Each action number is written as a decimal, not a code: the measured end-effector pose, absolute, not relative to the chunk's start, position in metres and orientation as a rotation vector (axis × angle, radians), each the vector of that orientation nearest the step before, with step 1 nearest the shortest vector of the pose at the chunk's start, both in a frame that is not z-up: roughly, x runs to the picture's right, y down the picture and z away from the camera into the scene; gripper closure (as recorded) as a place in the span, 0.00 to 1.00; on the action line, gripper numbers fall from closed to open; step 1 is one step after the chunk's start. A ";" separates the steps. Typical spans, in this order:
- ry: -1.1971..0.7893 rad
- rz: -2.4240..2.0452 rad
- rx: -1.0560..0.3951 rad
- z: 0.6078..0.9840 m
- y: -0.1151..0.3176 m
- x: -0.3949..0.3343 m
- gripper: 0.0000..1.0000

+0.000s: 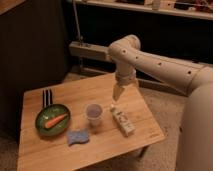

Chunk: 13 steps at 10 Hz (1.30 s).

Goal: Move the arm in a circular motion

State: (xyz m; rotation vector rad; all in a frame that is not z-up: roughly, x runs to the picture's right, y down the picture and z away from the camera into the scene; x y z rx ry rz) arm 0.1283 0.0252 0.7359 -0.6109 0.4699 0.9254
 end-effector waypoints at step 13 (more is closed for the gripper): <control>0.264 0.851 -0.639 0.555 0.128 -0.001 0.20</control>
